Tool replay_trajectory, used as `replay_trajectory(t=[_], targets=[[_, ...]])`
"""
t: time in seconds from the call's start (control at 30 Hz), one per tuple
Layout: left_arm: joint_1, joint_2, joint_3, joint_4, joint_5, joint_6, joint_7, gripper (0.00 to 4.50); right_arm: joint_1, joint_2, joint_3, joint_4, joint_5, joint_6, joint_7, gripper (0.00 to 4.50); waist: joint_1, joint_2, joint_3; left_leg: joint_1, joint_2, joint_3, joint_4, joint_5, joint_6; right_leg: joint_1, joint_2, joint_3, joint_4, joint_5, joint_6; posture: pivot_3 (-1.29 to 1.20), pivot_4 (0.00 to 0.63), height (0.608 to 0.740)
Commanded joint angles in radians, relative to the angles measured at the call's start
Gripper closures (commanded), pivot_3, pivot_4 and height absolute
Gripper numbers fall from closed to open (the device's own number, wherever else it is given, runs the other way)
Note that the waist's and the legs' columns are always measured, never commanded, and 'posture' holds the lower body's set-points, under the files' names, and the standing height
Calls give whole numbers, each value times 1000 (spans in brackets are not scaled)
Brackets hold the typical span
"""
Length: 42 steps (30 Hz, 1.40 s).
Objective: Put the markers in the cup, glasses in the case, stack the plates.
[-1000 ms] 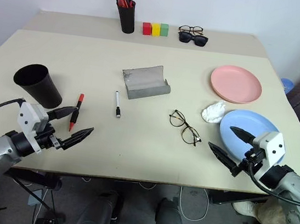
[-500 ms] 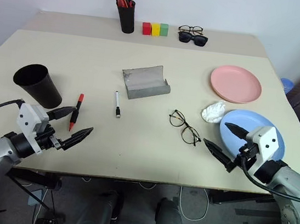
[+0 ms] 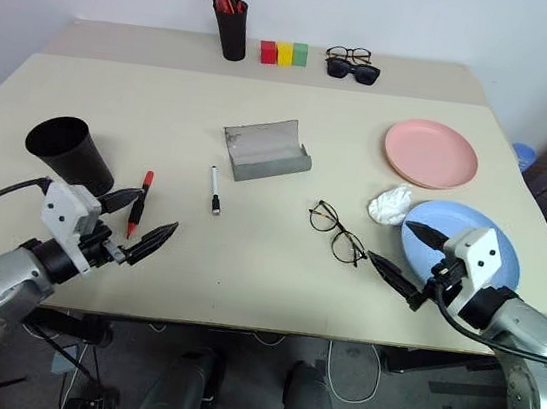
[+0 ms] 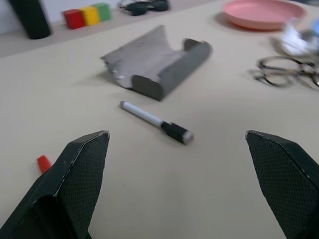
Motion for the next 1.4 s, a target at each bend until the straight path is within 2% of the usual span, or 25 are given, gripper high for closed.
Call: replay_trajectory(t=[0.03, 0.1, 0.23, 0.3, 0.4, 0.5, 0.6, 0.8, 1.03, 1.17, 1.2, 1.23, 1.4], targets=[[-109, -60, -23, -69, -19, 188, 184, 0, -21, 1, -9, 8, -6, -30, 7, 60, 2, 0, 0, 0, 0, 0, 0, 1, 1, 0, 0, 0, 0, 0, 0, 0, 150, 740], [-258, -121, -60, -70, -14, 389, 327, 0, -37, -4, -4, 16, -9, -34, 12, 60, 7, -1, 0, 0, 0, 0, 2, 1, 2, 1, 1, -1, 2, 0, 1, 0, 150, 740], [-569, -324, -57, 37, 14, 751, 548, 0, -77, -16, 8, 43, -17, -43, 30, 60, 17, -4, 1, 0, -1, -2, 9, 2, 3, 5, 2, -2, 4, 1, 5, 0, 150, 740], [-700, -433, -10, 125, 40, 834, 625, 0, -106, -21, 18, 54, -18, -43, 39, 60, 19, -5, 1, 0, -1, -2, 11, 1, 4, 6, 2, -2, 4, 2, 7, 0, 150, 740], [-830, -505, 29, 245, 101, 961, 690, 0, -134, -27, 25, 63, -10, -38, 62, 60, 15, -6, 2, -1, -1, -2, 12, 0, 5, 6, 2, -2, 4, 2, 7, 0, 150, 740], [-953, -577, 75, 434, 178, 981, 768, 0, -178, -52, 22, 102, 8, -43, 123, 60, 16, -6, 2, -1, -1, -2, 11, 0, 5, 5, 2, -2, 4, 2, 7, 0, 150, 740], [-1003, -607, 100, 513, 218, 974, 790, 0, -206, -61, 11, 113, 35, -46, 167, 60, 16, -8, 3, -1, -2, -2, 11, 0, 5, 5, 2, -2, 4, 2, 7, 0, 150, 740], [-1050, -624, 101, 650, 275, 914, 800, 0, -254, -54, 28, 84, 83, -30, 202, 60, 19, -9, 4, -1, -2, -2, 10, 0, 5, 5, 2, -2, 4, 3, 6, 0, 150, 740], [-1134, -645, 121, 878, 308, 799, 825, 0, -330, -26, 103, 88, 57, -33, 183, 60, 23, -10, 4, -2, -2, -2, 11, 0, 5, 5, 2, -2, 3, 3, 7, 0, 150, 740], [-1175, -648, 154, 975, 320, 795, 860, 0, -348, -21, 123, 83, 55, -29, 168, 60, 24, -10, 4, -2, -2, -2, 11, 0, 5, 5, 2, -2, 3, 4, 8, 0, 150, 740], [-1177, -643, 151, 982, 328, 806, 868, 540, -352, -22, 125, 83, 56, -27, 166, 0, 23, -10, 4, -2, -2, -2, 11, 0, 5, 5, 2, -2, 3, 4, 8, 0, 150, 740], [-1178, -640, 156, 988, 333, 819, 874, 776, -355, -23, 126, 84, 56, -27, 165, 0, 23, -10, 4, -2, -2, -2, 11, 0, 5, 5, 2, -2, 3, 4, 8, 0, 150, 740], [-1161, -622, 150, 973, 347, 861, 868, 3365, -355, -27, 123, 77, 55, -21, 150, 0, 23, -9, 4, -2, -2, -2, 11, 0, 5, 5, 2, -2, 3, 5, 9, 0, 150, 740]])
